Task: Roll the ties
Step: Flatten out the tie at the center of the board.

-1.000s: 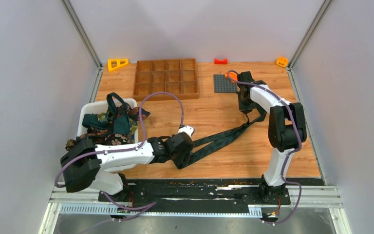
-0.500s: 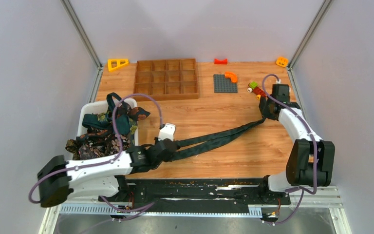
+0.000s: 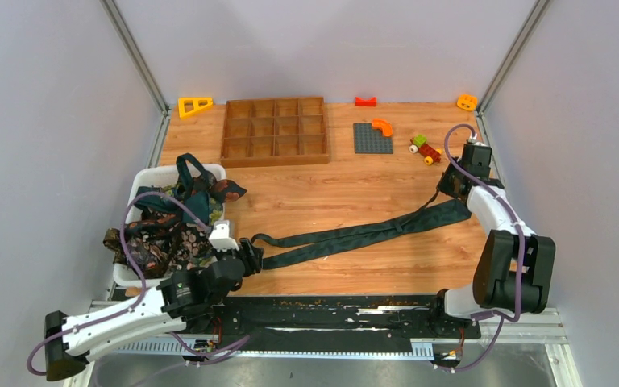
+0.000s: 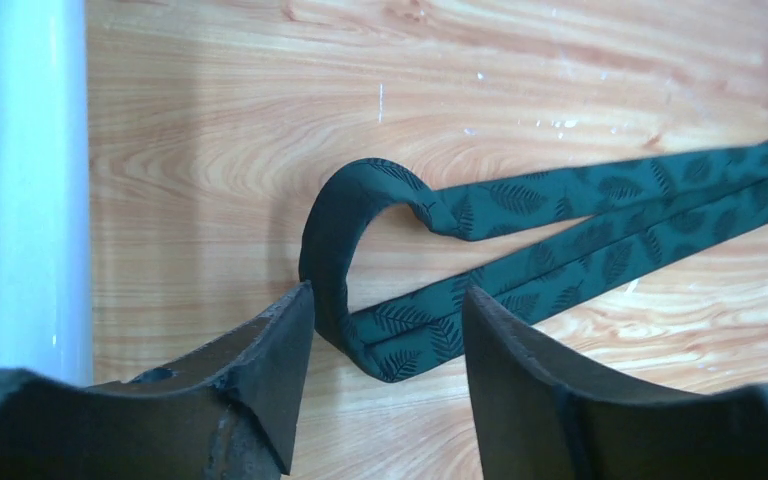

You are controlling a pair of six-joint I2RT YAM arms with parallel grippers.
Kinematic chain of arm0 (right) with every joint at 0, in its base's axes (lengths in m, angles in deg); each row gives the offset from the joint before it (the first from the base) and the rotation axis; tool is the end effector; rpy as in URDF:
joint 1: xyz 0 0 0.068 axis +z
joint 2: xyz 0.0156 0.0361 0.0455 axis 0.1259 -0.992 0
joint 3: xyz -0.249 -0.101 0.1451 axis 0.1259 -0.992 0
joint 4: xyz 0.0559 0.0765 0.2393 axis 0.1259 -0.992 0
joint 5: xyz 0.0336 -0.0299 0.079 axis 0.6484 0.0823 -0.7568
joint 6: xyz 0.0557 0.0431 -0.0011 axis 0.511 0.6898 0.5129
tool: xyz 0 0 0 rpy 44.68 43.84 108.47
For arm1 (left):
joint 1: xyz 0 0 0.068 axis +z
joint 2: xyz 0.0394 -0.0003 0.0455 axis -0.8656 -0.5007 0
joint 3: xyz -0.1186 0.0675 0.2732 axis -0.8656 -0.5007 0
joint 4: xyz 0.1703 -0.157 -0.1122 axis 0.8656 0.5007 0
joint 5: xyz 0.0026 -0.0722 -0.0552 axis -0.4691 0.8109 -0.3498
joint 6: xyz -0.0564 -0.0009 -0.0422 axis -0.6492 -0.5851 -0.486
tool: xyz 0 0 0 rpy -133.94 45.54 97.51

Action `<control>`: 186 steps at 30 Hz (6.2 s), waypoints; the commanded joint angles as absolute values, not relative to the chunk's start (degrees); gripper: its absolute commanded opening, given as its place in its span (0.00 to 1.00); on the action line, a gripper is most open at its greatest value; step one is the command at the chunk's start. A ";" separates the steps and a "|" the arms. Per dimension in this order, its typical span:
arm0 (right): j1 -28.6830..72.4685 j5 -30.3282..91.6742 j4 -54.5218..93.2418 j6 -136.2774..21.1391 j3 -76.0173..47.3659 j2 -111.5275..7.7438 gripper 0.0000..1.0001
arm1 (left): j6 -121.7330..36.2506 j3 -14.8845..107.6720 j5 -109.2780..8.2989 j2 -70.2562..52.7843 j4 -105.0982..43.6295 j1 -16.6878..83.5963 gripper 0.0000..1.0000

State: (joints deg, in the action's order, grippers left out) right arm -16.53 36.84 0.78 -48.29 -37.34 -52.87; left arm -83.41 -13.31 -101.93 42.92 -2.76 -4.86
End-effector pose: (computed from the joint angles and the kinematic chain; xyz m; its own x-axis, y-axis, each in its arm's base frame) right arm 0.3012 -0.0478 0.2434 -0.6713 0.3907 -0.6298 0.3442 0.9169 0.2019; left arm 0.0731 -0.0627 0.1750 -0.4957 -0.3010 -0.8147 0.0586 0.9243 -0.3771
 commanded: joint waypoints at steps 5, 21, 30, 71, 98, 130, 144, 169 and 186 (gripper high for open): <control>-16.99 36.66 5.93 -45.99 -41.81 -48.99 0.00 | -85.97 -11.87 -107.62 53.24 6.93 -4.92 0.81; -26.91 33.64 11.27 -42.07 -49.67 -47.78 0.00 | -74.81 -7.97 -101.66 46.49 -3.88 -4.97 0.73; -27.71 25.14 17.82 -42.01 -50.84 -52.87 0.00 | -74.43 -9.61 -98.25 40.10 -8.67 -4.93 0.64; -29.05 31.98 8.67 -35.69 -52.92 -42.08 0.73 | -69.97 -9.16 -96.81 38.18 -10.00 -4.98 0.69; -24.90 24.60 8.06 -40.08 -52.48 -47.89 0.13 | -75.72 -9.90 -91.99 38.27 -8.27 -4.93 0.60; -24.81 25.94 2.56 -38.99 -47.68 -50.53 0.14 | -72.21 -11.86 -92.11 29.01 -22.40 -4.96 0.59; -27.41 32.85 3.26 -38.88 -42.57 -66.40 0.10 | -69.32 -12.04 -88.99 12.94 -39.58 -4.96 0.60; -37.60 41.49 2.89 -36.88 -48.98 -46.64 0.12 | -62.93 0.69 -73.51 -0.59 -47.47 4.32 0.62; -31.46 33.90 -5.93 -39.80 -53.43 -27.38 0.53 | -89.34 10.23 -82.91 -7.91 -32.40 3.83 0.63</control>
